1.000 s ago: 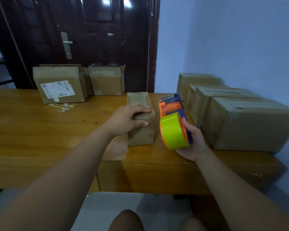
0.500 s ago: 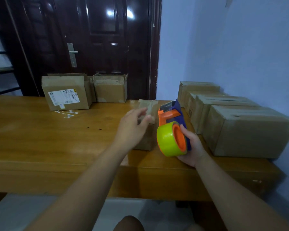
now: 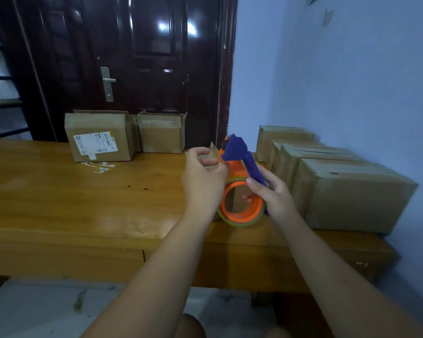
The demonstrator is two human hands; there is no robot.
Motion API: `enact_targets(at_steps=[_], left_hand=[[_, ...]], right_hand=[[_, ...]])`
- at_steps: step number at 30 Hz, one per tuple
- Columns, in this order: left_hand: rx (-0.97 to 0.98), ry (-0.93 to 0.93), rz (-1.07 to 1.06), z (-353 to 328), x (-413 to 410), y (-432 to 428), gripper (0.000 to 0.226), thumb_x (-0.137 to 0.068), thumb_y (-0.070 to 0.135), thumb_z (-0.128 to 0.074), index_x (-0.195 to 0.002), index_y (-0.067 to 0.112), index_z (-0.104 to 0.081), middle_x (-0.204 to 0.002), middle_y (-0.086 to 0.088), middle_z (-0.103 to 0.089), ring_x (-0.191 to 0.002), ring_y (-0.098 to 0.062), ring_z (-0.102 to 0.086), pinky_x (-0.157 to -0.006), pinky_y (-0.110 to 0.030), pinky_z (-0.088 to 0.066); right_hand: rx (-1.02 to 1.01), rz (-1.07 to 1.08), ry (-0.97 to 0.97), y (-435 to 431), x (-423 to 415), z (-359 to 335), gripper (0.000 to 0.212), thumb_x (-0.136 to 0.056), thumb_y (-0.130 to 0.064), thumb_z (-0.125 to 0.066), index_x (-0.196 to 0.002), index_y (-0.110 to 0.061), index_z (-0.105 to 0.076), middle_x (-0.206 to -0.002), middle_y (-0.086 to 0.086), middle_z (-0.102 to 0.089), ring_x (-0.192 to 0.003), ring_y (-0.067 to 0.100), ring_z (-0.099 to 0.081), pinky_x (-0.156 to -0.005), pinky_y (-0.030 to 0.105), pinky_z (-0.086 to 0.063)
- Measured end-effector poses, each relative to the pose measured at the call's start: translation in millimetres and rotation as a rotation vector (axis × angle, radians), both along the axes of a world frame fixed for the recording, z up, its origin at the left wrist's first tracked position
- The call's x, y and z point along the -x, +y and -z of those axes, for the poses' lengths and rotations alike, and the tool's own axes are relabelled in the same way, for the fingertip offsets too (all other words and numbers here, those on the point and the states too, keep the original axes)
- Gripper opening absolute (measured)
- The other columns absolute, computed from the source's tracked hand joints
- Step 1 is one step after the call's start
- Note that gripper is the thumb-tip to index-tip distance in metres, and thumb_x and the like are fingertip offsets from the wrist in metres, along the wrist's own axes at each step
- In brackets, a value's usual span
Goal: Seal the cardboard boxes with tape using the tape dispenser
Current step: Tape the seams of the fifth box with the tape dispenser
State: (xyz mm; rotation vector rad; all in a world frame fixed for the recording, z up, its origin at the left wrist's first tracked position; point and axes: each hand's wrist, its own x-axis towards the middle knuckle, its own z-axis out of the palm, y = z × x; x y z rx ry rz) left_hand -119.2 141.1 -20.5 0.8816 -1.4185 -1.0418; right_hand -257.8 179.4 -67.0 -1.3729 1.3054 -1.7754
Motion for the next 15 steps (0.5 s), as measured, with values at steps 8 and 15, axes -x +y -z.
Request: enact_targets(at_steps=[8,15], left_hand=[[-0.3,0.46,0.002,-2.4,-3.7,10.5,0.055,-0.085,0.017,-0.068,-0.124,0.028,-0.032,-0.084,0.009,-0.057,-0.073,-0.005,-0.056,-0.061,-0.019,-0.039],[-0.561,0.712,-0.021,-2.3,-14.8,1.1,0.048,-0.087,-0.005,-0.054,-0.119,0.025,-0.035,-0.109,-0.016,-0.06,-0.084,-0.021,-0.061,-0.075,-0.03,-0.053]], right_hand=[[0.088,0.076,0.289,12.3,-17.2,-27.6,0.06,-0.073,-0.037,-0.069,-0.128,-0.037,-0.045,-0.124,-0.018,-0.056,-0.114,-0.004,-0.055,-0.086,0.014,-0.049],[0.055,0.107,0.596,20.2,-13.1,-48.4,0.065,-0.081,-0.024,-0.075,-0.132,-0.045,-0.04,-0.128,-0.016,-0.052,-0.115,0.005,-0.053,-0.088,0.017,-0.049]])
